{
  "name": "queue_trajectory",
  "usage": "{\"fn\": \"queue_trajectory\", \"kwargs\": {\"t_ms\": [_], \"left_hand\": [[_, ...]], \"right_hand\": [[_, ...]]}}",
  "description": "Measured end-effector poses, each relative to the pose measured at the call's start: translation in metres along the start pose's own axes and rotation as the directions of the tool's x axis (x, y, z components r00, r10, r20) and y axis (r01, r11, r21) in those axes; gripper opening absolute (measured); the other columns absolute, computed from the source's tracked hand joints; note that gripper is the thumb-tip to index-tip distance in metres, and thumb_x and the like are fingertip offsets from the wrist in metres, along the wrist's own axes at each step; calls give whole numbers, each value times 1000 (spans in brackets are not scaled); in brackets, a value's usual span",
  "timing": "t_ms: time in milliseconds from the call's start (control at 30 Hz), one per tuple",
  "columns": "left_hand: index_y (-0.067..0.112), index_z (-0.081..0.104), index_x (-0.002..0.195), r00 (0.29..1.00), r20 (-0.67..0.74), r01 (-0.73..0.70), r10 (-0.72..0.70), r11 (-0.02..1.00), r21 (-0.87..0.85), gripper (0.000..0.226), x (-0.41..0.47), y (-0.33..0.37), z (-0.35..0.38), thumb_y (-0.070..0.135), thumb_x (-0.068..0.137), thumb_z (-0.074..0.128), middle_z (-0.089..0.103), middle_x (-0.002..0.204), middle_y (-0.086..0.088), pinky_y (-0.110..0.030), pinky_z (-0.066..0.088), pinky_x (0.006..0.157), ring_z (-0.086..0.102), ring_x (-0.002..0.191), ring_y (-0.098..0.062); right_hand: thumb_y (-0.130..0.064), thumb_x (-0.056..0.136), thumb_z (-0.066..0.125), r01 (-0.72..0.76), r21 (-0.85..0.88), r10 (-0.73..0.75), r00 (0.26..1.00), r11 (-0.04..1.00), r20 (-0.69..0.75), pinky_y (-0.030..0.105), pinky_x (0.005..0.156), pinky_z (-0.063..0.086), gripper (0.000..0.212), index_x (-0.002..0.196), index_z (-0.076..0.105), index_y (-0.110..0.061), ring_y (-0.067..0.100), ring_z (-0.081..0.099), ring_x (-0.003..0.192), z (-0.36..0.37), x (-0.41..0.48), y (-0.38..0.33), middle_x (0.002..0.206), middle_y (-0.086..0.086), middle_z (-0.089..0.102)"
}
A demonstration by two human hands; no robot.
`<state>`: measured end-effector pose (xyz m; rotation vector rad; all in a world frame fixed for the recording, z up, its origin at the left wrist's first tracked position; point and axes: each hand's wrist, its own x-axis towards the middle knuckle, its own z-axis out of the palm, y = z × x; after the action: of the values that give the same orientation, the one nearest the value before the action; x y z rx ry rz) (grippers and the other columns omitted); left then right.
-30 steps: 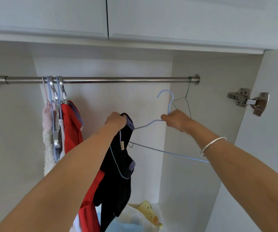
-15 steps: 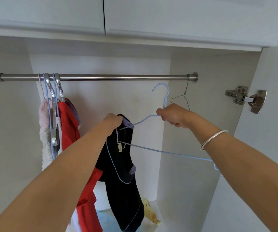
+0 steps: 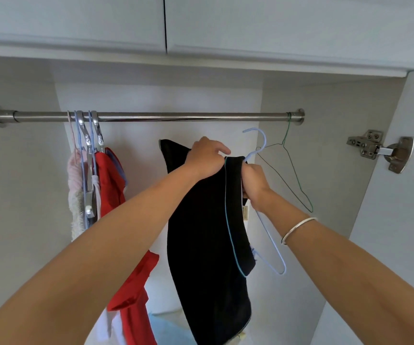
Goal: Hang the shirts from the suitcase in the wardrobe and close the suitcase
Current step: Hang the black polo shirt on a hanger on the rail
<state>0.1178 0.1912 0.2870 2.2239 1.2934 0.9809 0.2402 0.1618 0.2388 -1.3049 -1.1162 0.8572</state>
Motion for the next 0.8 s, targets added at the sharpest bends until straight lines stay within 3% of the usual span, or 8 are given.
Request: {"fn": "queue_trajectory", "kwargs": {"t_ms": [100,167,233,333,433,533,700,800], "left_hand": [[22,64,115,988,154,-76,27,943,323,34,2,-8,-5,12,87,49,61,121,-4,-36,40,96,54,117,-25],[12,61,88,971,241,-66,-7,954,294,13,3,-10,-8,15,89,48,63,90,-6,-34,41,80,60,95,-28],[15,53,74,959,284,-65,-3,971,228,15,2,-10,-8,13,89,49,56,78,-3,-32,40,74,56,84,-24],[15,51,85,952,306,-57,4,984,166,8,0,-11,-2,7,85,49,53,83,-2,-33,41,76,54,86,-22],[15,49,108,943,331,26,-13,999,-36,31,-3,-9,-4,2,80,47,51,91,-2,-34,41,83,51,89,-18],[11,51,114,916,401,56,8,988,-147,34,-7,-5,-8,17,81,48,52,100,-1,-34,39,92,49,98,-18],[19,53,124,888,459,24,28,994,-108,46,-3,-6,0,49,90,51,55,124,5,-29,32,104,48,118,-12],[22,57,119,912,408,-26,38,999,-36,47,3,-17,6,54,85,58,59,122,5,-31,37,103,52,116,-13]], "right_hand": [[-29,94,50,57,71,-63,995,996,83,20,41,36,32,66,52,-13,11,48,44,-1,-3,-5,48,-2,48],[-30,94,40,55,99,-66,991,994,116,21,44,38,34,67,50,-13,11,49,48,0,-2,-5,54,-1,47],[-24,94,34,33,82,-40,995,996,92,22,48,35,34,63,43,-15,12,44,50,1,1,-3,55,0,42],[-11,89,33,-10,37,8,998,999,58,28,56,34,28,63,42,-13,16,44,60,1,2,-4,63,6,44],[-10,85,34,-33,34,32,999,999,29,30,60,38,21,74,51,-9,22,51,67,-1,0,-6,69,11,51],[-17,82,33,-44,70,42,999,997,29,31,63,37,18,87,49,-13,27,47,77,-2,1,-6,78,13,47],[-15,84,30,-78,111,68,993,991,96,23,48,33,19,68,40,-13,15,37,50,-7,0,-7,60,4,39],[-5,81,35,-63,96,50,990,993,129,24,47,29,22,61,36,-14,15,32,51,-6,3,-9,60,4,36]]}}
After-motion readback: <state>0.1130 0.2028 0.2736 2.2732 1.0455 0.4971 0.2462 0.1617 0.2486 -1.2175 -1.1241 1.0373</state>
